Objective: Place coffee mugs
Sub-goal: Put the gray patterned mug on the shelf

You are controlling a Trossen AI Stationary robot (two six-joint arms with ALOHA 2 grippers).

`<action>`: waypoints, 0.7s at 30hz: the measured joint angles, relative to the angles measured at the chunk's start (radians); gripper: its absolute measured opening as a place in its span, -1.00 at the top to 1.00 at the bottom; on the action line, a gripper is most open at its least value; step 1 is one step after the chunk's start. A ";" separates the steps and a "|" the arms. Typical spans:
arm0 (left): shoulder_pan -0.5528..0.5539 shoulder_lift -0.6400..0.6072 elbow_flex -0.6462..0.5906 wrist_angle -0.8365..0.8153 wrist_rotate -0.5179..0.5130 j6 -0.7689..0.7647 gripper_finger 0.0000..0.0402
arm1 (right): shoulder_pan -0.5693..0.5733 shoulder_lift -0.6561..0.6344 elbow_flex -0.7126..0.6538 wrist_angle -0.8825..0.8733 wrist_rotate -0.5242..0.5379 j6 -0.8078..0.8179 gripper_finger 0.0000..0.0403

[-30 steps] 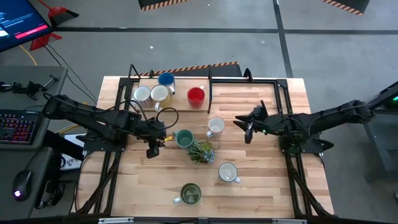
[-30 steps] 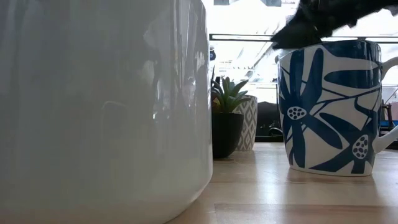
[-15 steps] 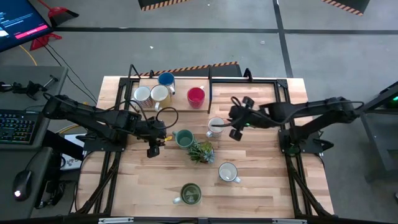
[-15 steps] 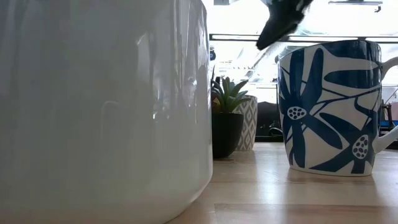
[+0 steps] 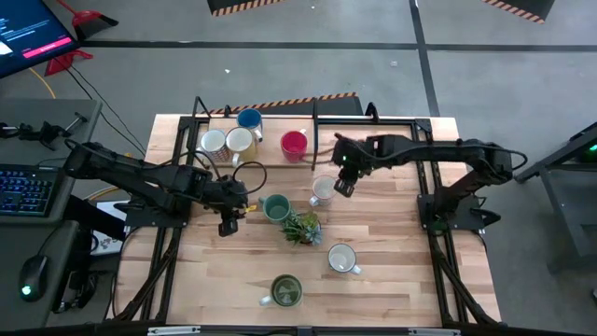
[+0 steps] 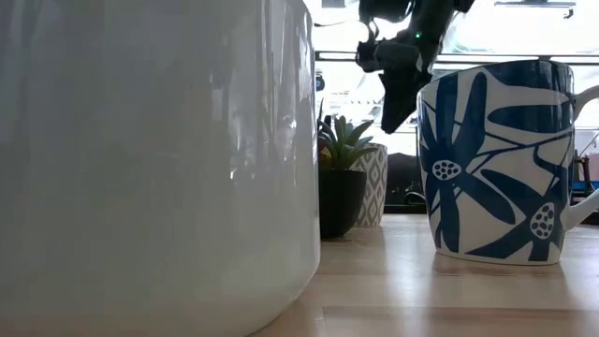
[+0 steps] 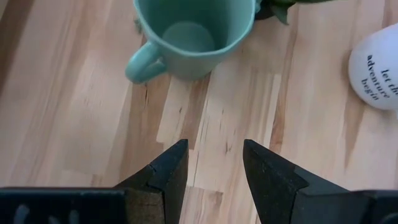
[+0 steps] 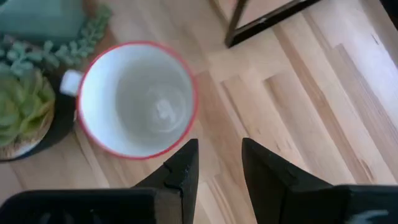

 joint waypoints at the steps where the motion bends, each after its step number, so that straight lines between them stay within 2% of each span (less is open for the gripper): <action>1: 0.000 0.000 0.000 -0.006 0.000 -0.001 0.28 | -0.017 0.000 0.001 0.001 -0.018 -0.002 0.48; 6: 0.000 0.000 0.000 -0.016 0.000 -0.005 0.28 | -0.071 0.000 0.002 0.011 -0.085 -0.021 0.35; 15: 0.000 0.000 0.000 -0.015 0.000 -0.010 0.28 | -0.103 0.000 0.002 0.034 -0.083 -0.021 -0.12; 21: 0.000 0.000 0.000 -0.015 0.000 -0.010 0.28 | -0.089 0.000 0.002 0.060 -0.099 0.034 -0.19</action>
